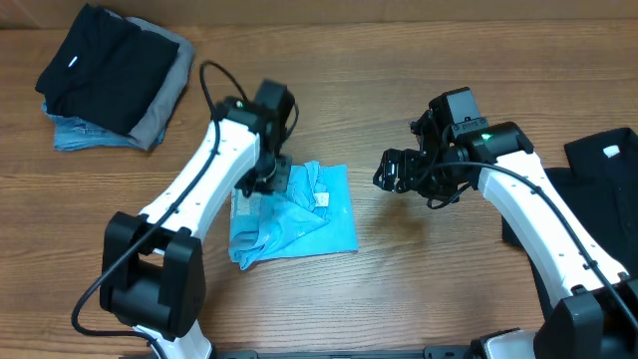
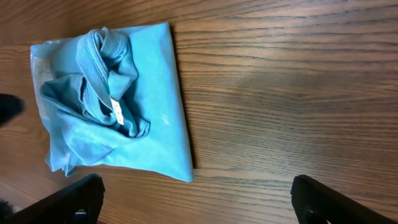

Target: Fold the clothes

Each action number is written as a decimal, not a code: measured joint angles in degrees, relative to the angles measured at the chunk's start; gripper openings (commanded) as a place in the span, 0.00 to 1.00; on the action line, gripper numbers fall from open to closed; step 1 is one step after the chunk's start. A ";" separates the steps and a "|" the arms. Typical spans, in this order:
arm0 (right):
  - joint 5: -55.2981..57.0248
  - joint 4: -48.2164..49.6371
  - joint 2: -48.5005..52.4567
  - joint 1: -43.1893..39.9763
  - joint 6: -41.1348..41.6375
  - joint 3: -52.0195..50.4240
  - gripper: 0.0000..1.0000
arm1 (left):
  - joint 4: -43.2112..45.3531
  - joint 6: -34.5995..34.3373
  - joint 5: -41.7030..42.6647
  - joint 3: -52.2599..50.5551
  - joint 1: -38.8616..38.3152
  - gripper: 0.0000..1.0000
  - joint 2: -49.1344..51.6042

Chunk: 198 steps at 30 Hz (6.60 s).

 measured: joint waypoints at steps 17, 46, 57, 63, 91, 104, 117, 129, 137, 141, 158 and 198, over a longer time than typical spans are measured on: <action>0.37 -0.13 0.00 0.02 -0.20 0.00 1.00 | 9.99 1.18 9.57 -12.68 -2.32 0.04 0.00; -2.95 4.46 0.00 2.69 -1.88 0.00 1.00 | -5.95 5.70 8.48 7.06 -5.79 0.04 -0.61; -0.81 3.13 0.00 2.62 -1.01 0.00 1.00 | 8.26 2.16 15.41 -12.17 -9.53 0.04 -0.57; -0.37 3.15 0.00 2.62 -0.31 0.00 1.00 | 6.21 1.73 25.64 -12.11 -15.76 0.04 -0.57; -4.09 5.97 0.00 4.74 -3.23 0.00 1.00 | -21.16 -4.52 -6.32 16.35 -7.65 0.41 -19.37; 1.55 21.66 10.36 16.24 2.25 0.02 0.85 | -26.97 -6.84 -11.52 16.61 -3.34 0.38 -23.17; 2.91 32.92 21.00 18.01 6.67 0.09 0.09 | -26.91 -6.86 -11.65 16.61 -3.21 0.43 -23.17; -4.63 32.46 18.32 9.60 2.91 0.09 0.30 | -25.79 -6.86 -11.67 16.61 -3.21 0.46 -23.17; -4.63 23.41 18.16 8.81 0.74 0.11 0.42 | -25.75 -6.91 -11.65 16.59 -3.21 0.57 -23.17; -5.68 12.55 17.16 8.22 0.22 0.11 0.43 | -26.23 -7.06 -11.65 16.59 -3.21 0.62 -23.17; -8.20 14.25 16.15 17.73 7.02 -8.37 0.09 | -25.46 -7.08 -11.67 16.59 -3.21 0.65 -23.17; 6.78 6.58 13.81 10.01 -0.35 2.12 0.67 | -23.96 -7.02 -11.67 16.59 -3.21 0.70 -23.08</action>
